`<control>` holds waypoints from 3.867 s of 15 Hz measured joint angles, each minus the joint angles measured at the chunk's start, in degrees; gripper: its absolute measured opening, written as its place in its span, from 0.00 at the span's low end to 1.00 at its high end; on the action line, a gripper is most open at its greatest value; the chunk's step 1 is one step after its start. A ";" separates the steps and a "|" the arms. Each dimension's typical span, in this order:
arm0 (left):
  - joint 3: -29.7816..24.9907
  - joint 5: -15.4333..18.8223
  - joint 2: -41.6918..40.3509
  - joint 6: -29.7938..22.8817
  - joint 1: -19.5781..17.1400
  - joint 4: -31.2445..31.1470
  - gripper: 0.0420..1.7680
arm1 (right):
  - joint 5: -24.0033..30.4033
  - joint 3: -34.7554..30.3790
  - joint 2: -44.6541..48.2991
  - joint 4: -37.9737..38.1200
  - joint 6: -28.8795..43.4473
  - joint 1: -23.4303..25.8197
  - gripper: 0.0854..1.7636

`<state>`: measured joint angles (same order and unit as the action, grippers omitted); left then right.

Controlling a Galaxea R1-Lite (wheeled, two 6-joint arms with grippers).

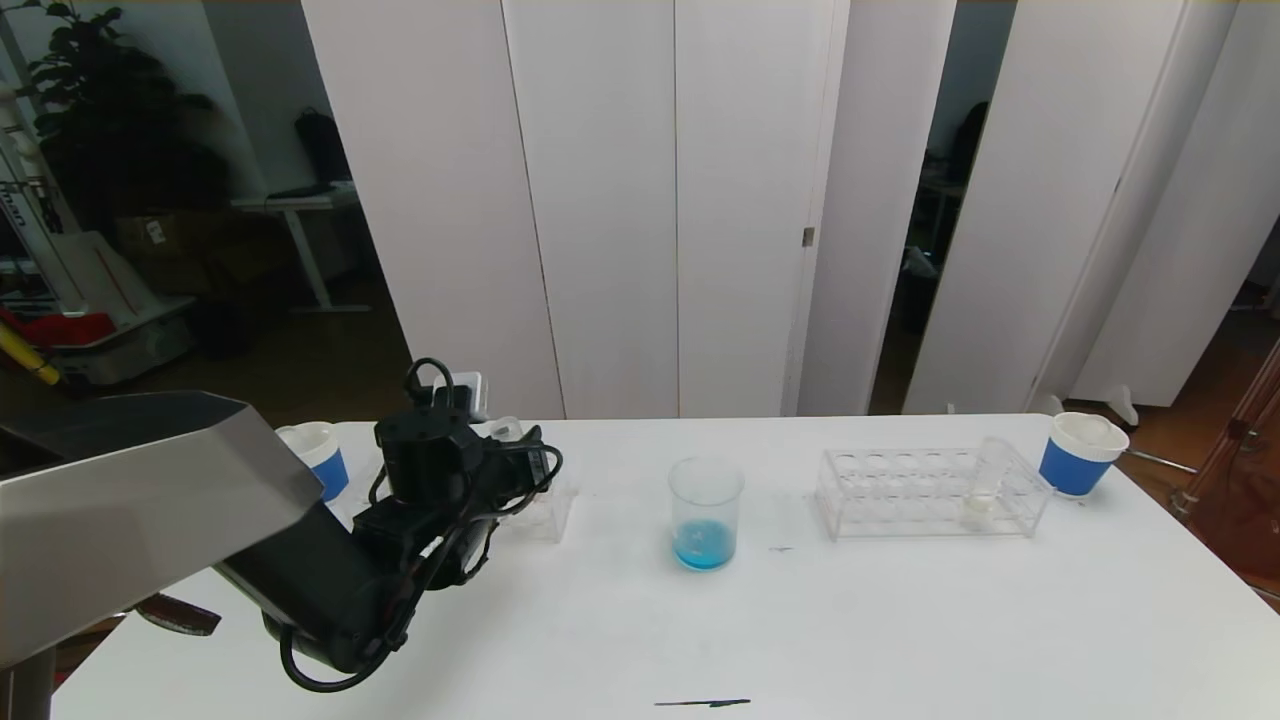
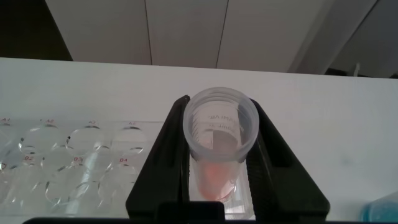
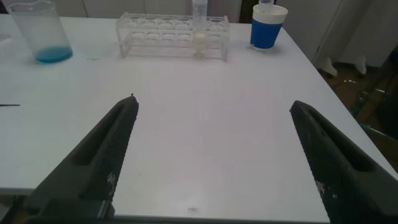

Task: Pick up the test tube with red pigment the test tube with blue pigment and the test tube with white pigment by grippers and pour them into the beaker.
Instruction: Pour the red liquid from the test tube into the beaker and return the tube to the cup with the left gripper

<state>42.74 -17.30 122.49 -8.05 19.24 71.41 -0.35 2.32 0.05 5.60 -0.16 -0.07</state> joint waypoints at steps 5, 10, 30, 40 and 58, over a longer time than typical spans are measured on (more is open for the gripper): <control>0.15 0.00 -4.16 4.63 1.05 -0.11 0.32 | 0.02 0.00 0.02 -0.01 0.02 0.00 0.99; 1.91 1.95 -8.90 10.33 3.39 -1.79 0.32 | 0.02 -0.01 0.02 -0.01 0.00 0.00 0.99; 21.87 33.44 0.33 35.13 8.33 -6.62 0.32 | 0.02 0.00 0.02 0.00 0.00 0.00 0.99; 20.43 33.50 5.51 60.31 6.84 -0.94 0.32 | 0.00 -0.01 0.02 0.00 0.02 0.00 0.99; 18.03 32.67 8.48 83.87 7.74 5.44 0.32 | 0.00 -0.01 0.02 0.02 0.00 0.00 0.99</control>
<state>60.77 15.37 130.98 75.83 26.98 76.85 -0.35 2.30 0.07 5.62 -0.16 -0.07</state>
